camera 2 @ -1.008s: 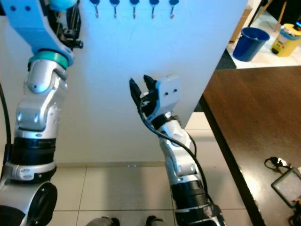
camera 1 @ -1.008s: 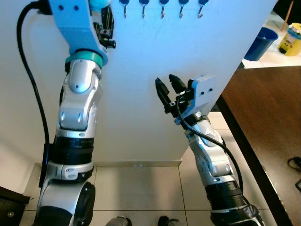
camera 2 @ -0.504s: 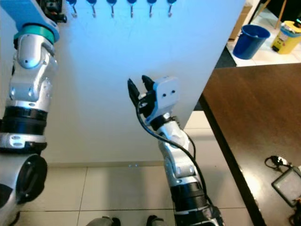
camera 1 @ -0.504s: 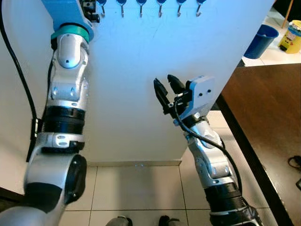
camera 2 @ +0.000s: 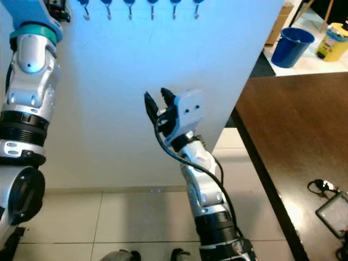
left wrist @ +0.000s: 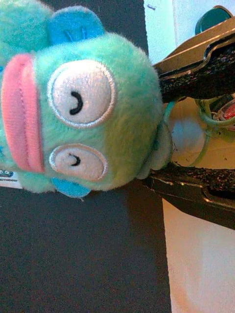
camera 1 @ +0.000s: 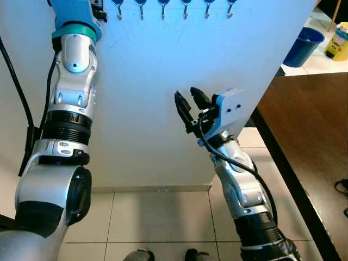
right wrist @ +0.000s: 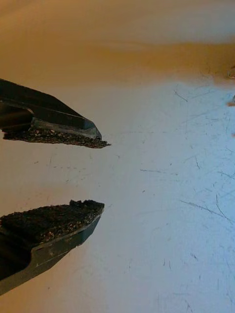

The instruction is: Hang keys on a hook

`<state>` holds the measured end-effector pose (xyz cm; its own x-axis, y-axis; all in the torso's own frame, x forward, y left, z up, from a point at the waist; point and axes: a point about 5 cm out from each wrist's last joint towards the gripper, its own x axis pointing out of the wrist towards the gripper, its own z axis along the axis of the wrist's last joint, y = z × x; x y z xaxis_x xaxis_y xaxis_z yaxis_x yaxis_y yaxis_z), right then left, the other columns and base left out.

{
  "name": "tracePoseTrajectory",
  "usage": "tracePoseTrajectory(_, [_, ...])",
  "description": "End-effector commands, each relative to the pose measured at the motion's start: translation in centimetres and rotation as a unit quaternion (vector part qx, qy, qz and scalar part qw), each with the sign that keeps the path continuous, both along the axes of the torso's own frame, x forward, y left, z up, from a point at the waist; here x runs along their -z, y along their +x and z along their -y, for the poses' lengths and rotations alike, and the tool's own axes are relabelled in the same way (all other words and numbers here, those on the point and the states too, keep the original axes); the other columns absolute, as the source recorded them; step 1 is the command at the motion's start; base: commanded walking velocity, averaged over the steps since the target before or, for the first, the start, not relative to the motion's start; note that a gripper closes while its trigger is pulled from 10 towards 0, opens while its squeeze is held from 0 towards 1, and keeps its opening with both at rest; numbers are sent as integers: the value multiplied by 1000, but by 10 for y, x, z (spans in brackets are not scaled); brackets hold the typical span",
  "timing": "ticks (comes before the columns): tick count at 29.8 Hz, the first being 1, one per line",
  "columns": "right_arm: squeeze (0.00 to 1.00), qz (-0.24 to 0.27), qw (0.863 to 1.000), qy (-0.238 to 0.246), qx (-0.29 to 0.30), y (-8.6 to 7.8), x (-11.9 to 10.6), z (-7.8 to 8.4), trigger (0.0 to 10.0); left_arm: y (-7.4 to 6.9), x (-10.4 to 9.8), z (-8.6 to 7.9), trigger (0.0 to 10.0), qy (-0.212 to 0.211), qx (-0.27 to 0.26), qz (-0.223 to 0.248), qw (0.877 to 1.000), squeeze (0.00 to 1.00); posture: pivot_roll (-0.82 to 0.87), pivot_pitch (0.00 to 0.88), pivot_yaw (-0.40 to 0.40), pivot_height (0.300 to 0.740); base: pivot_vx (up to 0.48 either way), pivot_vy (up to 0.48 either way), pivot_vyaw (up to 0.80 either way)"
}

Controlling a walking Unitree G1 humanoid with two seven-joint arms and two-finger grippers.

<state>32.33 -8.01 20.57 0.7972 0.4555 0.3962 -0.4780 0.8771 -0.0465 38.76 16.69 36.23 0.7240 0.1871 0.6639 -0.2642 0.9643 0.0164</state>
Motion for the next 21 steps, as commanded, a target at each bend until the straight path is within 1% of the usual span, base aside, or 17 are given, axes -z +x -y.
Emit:
tracePoseTrajectory(1, [0, -4, 1000, 1, 1, -2, 2, 1, 10000, 3, 3, -4, 10000, 3, -14, -13, 1000, 0, 106, 75, 138, 740, 0, 0, 0])
tracePoseTrajectory(5, [0, -5, 1000, 1, 0, -2, 2, 0, 10000, 6, 16, -8, 10000, 12, -27, -33, 999, 0, 111, 80, 137, 740, 0, 0, 0])
tracePoseTrajectory(6, [0, -5, 1000, 0, 0, -2, 2, 0, 10000, 7, 20, -8, 10000, 14, -28, -40, 999, 0, 112, 80, 139, 740, 0, 0, 0])
tracePoseTrajectory(11, [0, -6, 1000, 0, 1, -2, 3, 0, 10000, 9, 30, -4, 10000, 22, -26, -49, 998, 0, 117, 83, 142, 740, 0, 0, 0])
tracePoseTrajectory(15, [0, -6, 1000, 2, 1, -2, 2, 0, 10000, 9, 42, -4, 10000, 17, -30, -58, 998, 0, 123, 89, 148, 740, 0, 0, 0])
tracePoseTrajectory(18, [0, -6, 1000, 2, 1, -2, 2, -1, 10000, 9, 44, -4, 10000, 17, -31, -59, 998, 0, 125, 91, 150, 740, 0, 0, 0])
tracePoseTrajectory(19, [0, -7, 1000, 3, 1, -2, 3, -1, 10000, 9, 46, -4, 10000, 18, -34, -60, 997, 0, 126, 92, 151, 740, 0, 0, 0])
tracePoseTrajectory(20, [0, -8, 1000, 4, 1, -3, 3, -2, 10000, 9, 53, -8, 10000, 16, -46, -66, 997, 0, 127, 96, 154, 740, 0, 0, 0])
tracePoseTrajectory(21, [0, -8, 1000, 4, 1, -3, 3, -2, 10000, 9, 53, -8, 10000, 16, -46, -66, 997, 0, 127, 96, 154, 740, 0, 0, 0])
